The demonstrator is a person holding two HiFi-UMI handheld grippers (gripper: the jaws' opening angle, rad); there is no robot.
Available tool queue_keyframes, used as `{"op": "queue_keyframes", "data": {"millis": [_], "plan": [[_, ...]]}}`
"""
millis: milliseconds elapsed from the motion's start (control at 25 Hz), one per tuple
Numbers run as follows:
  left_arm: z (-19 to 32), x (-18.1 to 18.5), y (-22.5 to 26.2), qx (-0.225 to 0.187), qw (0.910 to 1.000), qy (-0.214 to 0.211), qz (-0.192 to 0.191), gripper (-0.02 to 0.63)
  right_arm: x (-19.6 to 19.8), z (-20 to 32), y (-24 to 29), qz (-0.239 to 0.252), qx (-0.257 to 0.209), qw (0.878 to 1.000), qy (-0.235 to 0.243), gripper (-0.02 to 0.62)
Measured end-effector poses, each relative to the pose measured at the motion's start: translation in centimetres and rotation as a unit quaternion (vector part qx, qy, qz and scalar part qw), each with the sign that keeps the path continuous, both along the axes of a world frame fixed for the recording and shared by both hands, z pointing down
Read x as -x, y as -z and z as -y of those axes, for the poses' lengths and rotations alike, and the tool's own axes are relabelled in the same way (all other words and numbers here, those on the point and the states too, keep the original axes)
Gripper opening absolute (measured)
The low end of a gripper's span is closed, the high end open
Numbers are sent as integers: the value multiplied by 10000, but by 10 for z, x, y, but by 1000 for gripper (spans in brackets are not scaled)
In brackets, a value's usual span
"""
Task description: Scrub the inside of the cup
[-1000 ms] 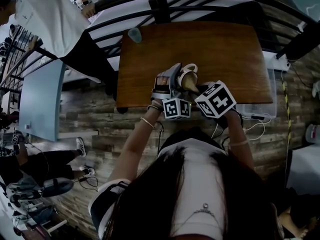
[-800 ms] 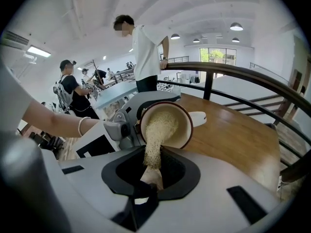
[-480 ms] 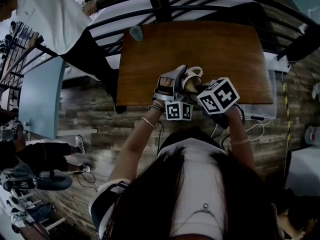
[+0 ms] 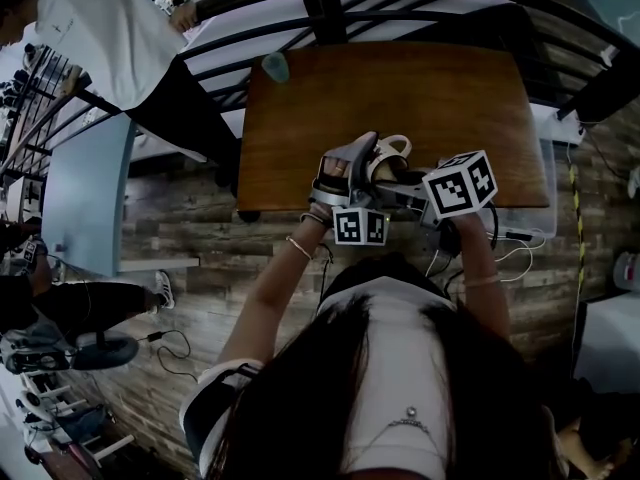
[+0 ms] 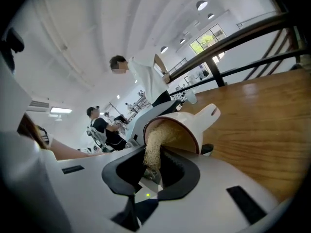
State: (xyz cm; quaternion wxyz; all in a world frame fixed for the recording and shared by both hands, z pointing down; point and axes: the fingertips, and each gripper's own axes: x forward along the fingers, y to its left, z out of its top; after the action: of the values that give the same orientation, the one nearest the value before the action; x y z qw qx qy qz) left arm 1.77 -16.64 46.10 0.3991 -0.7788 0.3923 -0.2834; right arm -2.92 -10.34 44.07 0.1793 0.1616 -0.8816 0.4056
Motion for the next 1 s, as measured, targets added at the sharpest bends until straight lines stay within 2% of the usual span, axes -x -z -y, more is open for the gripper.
{"op": "queue_keyframes", "data": {"millis": [240,600,720,1000], "plan": [[-3,0,5,-10,10000,7,-80,408,0,1,8,592,205,9978,-199,78],[-6,-1,7,-18,9999,-3,-105,408,-2,1,14,1133,412,9921,-358,76],[-5,-2,9,-27,9998,13,-174,408,-6,3,19,1467,633,9860,-485,75],[-5,-1,18,-151,9995,69,-278,408,-5,7,36,2294,813,9675,-687,75]]}}
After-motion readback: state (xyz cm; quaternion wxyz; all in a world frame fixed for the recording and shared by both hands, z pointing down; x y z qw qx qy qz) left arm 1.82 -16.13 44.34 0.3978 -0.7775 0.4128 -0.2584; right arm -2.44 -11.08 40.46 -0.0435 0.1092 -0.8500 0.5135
